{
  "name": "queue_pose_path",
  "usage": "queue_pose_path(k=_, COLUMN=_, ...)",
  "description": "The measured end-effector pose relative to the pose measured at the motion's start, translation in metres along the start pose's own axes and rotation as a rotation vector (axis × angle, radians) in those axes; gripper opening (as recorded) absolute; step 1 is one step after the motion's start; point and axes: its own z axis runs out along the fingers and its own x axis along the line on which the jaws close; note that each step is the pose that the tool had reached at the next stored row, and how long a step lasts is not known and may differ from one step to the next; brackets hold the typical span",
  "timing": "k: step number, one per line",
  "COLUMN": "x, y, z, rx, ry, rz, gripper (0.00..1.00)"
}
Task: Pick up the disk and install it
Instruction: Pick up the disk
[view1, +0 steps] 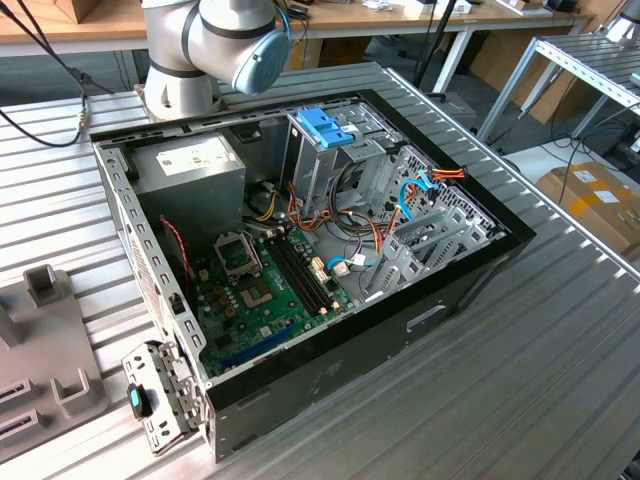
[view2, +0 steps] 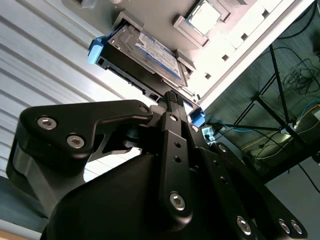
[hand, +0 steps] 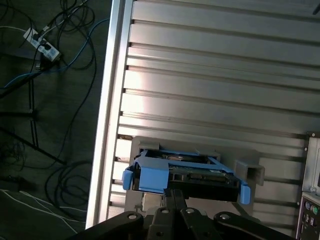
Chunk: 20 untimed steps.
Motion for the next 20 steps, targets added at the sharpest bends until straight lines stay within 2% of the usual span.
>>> queue_pose_path(k=9, x=0.0000, y=0.0000, z=0.0000, rx=0.0001, ry=-0.0001, rz=-0.003, gripper=0.11)
queue_pose_path(k=13, x=0.0000, y=0.0000, z=0.0000, rx=0.0004, ry=-0.0005, rz=-0.018, gripper=0.11)
queue_pose_path(k=16, x=0.0000, y=0.0000, z=0.0000, rx=0.0011, ry=-0.0015, rz=-0.052, gripper=0.11)
queue_pose_path(k=19, x=0.0000, y=0.0000, z=0.0000, rx=0.0027, ry=-0.0037, rz=-0.129, gripper=0.11)
queue_pose_path(k=20, x=0.0000, y=0.0000, z=0.0000, rx=0.0031, ry=-0.0042, rz=-0.144, gripper=0.11)
